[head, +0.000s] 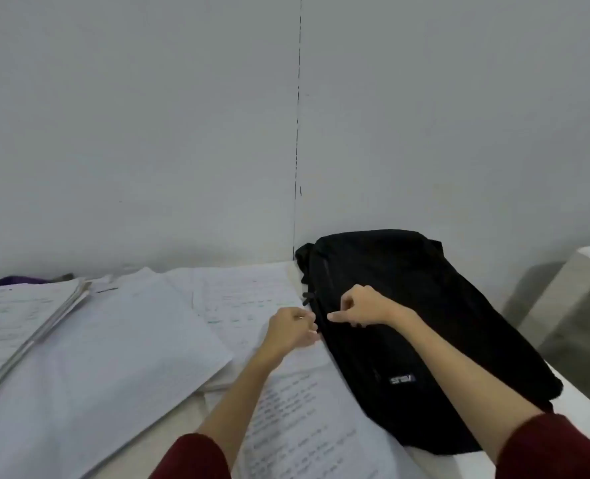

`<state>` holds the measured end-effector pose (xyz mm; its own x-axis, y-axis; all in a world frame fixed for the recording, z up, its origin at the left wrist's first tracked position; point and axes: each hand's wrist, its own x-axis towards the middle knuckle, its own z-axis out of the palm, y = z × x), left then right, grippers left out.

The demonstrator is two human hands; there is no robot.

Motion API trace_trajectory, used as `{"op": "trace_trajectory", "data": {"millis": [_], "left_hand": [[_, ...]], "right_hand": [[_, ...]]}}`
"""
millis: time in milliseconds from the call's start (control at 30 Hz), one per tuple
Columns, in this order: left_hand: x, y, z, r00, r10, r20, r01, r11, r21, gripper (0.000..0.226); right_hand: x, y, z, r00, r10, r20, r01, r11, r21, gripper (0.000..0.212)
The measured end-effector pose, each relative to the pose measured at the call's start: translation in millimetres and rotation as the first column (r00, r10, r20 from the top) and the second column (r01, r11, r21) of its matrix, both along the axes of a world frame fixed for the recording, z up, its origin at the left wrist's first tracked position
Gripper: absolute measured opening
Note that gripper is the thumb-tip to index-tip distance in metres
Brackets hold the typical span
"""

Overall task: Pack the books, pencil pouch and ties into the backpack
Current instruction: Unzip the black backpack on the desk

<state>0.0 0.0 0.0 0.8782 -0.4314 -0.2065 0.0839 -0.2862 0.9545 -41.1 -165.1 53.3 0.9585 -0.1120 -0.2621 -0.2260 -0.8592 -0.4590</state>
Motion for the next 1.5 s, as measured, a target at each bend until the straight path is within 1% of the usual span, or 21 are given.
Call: {"op": "trace_trajectory", "data": {"millis": [67, 133, 200, 267, 367, 433, 500, 567, 633, 700, 733, 800, 867, 967, 1033, 1167, 1233, 1300, 1367, 1433, 1500], "left_hand": [[-1, -14, -3, 0.999, 0.052, -0.012, -0.052, 0.998, 0.033, 0.017], [-4, -27, -11, 0.995, 0.096, 0.013, -0.097, 0.994, 0.060, 0.015], [-4, -36, -19, 0.985, 0.169, 0.038, -0.171, 0.983, 0.061, 0.015], [-1, -40, -24, 0.971, 0.232, 0.050, -0.236, 0.969, 0.076, 0.013], [4, -38, -30, 0.958, 0.277, -0.080, -0.280, 0.959, -0.036, 0.010], [3, -35, -32, 0.950, 0.275, -0.149, -0.294, 0.949, -0.119, 0.025], [2, -32, -33, 0.955, 0.259, -0.146, -0.281, 0.947, -0.159, 0.023], [0, -32, -32, 0.957, 0.252, -0.144, -0.276, 0.942, -0.190, 0.013], [0, -32, -31, 0.956, 0.242, -0.164, -0.275, 0.934, -0.226, 0.012], [-2, -30, -31, 0.962, 0.208, -0.178, -0.251, 0.931, -0.265, 0.012], [-3, -29, -31, 0.965, 0.195, -0.176, -0.238, 0.933, -0.271, 0.011], [-4, -28, -30, 0.965, 0.190, -0.182, -0.238, 0.928, -0.288, 0.013], [-4, -27, -30, 0.962, 0.196, -0.190, -0.248, 0.921, -0.302, 0.019], [-5, -26, -31, 0.960, 0.201, -0.194, -0.256, 0.913, -0.319, 0.023], [-5, -25, -32, 0.963, 0.199, -0.183, -0.250, 0.912, -0.326, 0.023], [-5, -23, -33, 0.963, 0.208, -0.169, -0.254, 0.908, -0.334, 0.023], [-5, -22, -34, 0.964, 0.208, -0.164, -0.254, 0.902, -0.349, 0.021], [-6, -22, -33, 0.963, 0.215, -0.162, -0.260, 0.897, -0.358, 0.018], [-7, -22, -32, 0.964, 0.216, -0.153, -0.259, 0.895, -0.364, 0.014], [-8, -23, -30, 0.962, 0.234, -0.138, -0.269, 0.895, -0.356, 0.010], [-9, -24, -28, 0.958, 0.262, -0.117, -0.287, 0.898, -0.334, 0.012]], "right_hand": [[1, -2, -7, 0.997, 0.063, -0.033, -0.065, 0.996, -0.064, 0.037], [4, -8, -21, 0.991, 0.129, -0.036, -0.130, 0.991, -0.037, 0.029], [7, -18, -28, 0.990, 0.141, -0.007, -0.140, 0.987, 0.079, 0.030], [9, -28, -30, 0.995, 0.096, 0.020, -0.098, 0.965, 0.241, 0.035], [6, -42, -31, 0.999, 0.035, 0.016, -0.039, 0.912, 0.408, 0.033], [5, -52, -28, 0.998, 0.055, -0.025, -0.039, 0.898, 0.438, 0.028], [7, -60, -25, 0.991, 0.117, -0.069, -0.085, 0.932, 0.352, 0.025], [14, -62, -23, 0.986, 0.162, -0.032, -0.153, 0.969, 0.192, 0.024], [22, -56, -19, 0.974, 0.169, 0.153, -0.181, 0.981, 0.069, 0.022], [30, -42, -12, 0.915, 0.195, 0.353, -0.183, 0.981, -0.067, 0.022], [36, -34, -9, 0.885, 0.231, 0.404, -0.193, 0.972, -0.134, 0.024], [52, -20, -8, 0.861, 0.342, 0.377, -0.259, 0.932, -0.254, 0.030], [66, -8, -13, 0.870, 0.422, 0.254, -0.307, 0.869, -0.388, 0.037], [79, -2, -22, 0.880, 0.438, 0.185, -0.284, 0.796, -0.535, 0.039], [82, -2, -25, 0.867, 0.443, 0.228, -0.263, 0.795, -0.546, 0.032], [78, -4, -20, 0.825, 0.436, 0.358, -0.287, 0.871, -0.399, 0.006], [69, -2, -17, 0.815, 0.439, 0.378, -0.334, 0.889, -0.314, 0.008], [56, -3, -16, 0.799, 0.466, 0.380, -0.366, 0.879, -0.306, 0.011], [40, -5, -19, 0.735, 0.545, 0.404, -0.390, 0.827, -0.405, 0.013], [20, -8, -22, 0.608, 0.642, 0.467, -0.438, 0.762, -0.477, 0.018], [-8, -10, -22, 0.540, 0.668, 0.512, -0.499, 0.744, -0.445, 0.027]]}}
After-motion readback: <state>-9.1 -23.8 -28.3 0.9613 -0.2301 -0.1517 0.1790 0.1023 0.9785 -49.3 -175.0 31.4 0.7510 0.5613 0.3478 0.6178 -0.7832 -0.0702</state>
